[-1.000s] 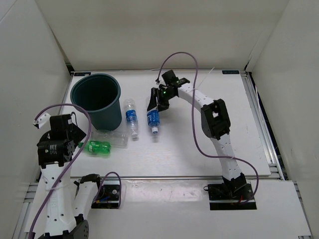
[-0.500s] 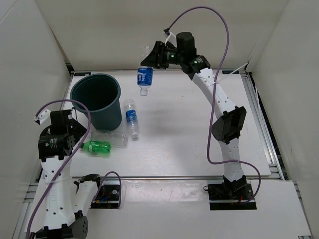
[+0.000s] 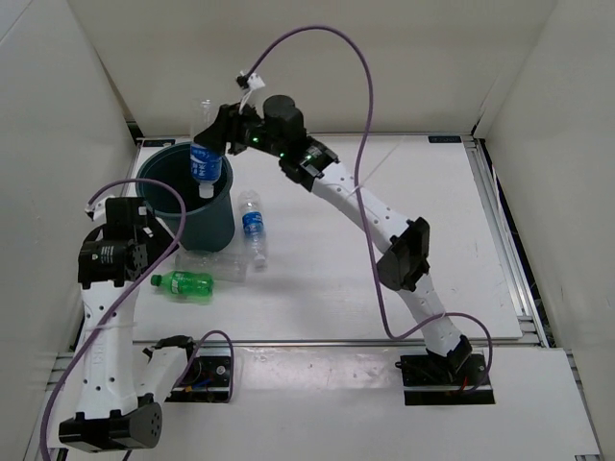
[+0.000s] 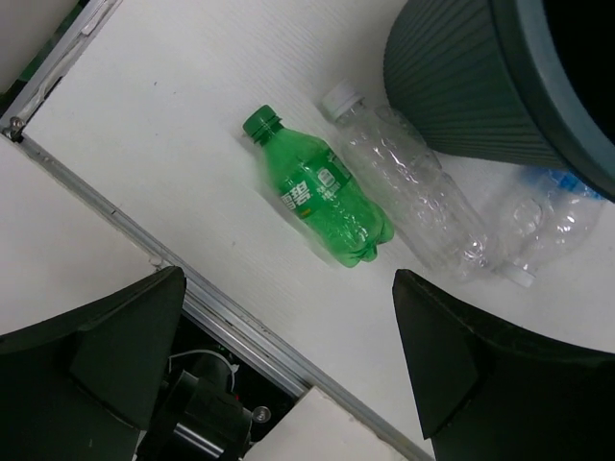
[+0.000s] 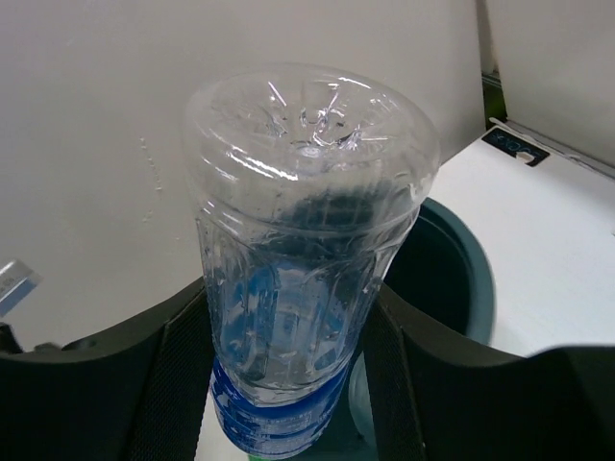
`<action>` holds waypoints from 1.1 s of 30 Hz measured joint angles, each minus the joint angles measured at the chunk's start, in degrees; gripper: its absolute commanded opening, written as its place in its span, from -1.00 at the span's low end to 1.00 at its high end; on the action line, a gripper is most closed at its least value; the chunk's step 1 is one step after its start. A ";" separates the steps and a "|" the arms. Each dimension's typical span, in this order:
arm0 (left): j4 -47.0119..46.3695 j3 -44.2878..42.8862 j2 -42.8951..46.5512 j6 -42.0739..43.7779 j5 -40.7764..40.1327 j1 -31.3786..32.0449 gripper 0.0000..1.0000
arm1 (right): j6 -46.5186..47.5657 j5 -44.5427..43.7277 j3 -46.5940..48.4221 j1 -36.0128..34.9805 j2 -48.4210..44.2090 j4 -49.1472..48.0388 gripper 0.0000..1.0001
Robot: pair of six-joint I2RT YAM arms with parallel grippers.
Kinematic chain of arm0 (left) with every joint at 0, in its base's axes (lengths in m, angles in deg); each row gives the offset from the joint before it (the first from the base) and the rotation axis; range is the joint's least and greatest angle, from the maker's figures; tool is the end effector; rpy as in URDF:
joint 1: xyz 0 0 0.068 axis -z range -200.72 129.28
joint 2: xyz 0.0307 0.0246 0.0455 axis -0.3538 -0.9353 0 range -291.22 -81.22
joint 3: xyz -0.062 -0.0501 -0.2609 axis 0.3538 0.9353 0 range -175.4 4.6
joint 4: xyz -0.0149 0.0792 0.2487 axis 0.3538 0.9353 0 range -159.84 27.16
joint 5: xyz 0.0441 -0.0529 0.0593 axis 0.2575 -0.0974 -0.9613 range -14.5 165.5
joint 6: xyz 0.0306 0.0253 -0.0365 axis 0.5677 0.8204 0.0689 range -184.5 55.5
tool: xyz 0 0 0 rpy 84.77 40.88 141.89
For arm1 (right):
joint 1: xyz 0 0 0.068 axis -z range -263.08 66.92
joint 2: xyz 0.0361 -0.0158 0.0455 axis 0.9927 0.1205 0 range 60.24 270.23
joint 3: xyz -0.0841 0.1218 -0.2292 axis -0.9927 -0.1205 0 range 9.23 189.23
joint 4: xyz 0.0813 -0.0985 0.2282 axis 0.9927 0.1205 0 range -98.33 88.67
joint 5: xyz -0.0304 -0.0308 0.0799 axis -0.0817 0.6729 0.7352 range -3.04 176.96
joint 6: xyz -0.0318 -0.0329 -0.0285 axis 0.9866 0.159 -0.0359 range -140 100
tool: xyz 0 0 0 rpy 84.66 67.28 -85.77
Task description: Put the plastic bottles in the bin
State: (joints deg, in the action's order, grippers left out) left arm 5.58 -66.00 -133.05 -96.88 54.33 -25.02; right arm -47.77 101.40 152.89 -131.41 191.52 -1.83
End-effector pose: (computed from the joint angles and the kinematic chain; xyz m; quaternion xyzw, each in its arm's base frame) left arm 0.1271 0.0225 0.3671 -0.3463 0.8772 0.1023 0.3163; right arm 0.3447 0.4008 0.4341 -0.2104 0.6373 0.5203 0.5281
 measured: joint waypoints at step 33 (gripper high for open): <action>-3.69 10.38 4.44 -14.64 1.68 4.37 1.00 | -4.46 14.82 -35.98 13.73 -5.05 10.95 1.00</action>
State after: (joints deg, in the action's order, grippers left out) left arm 1.88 -55.62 -128.62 -111.52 56.01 -20.64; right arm -52.23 116.22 116.91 -117.69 186.47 9.12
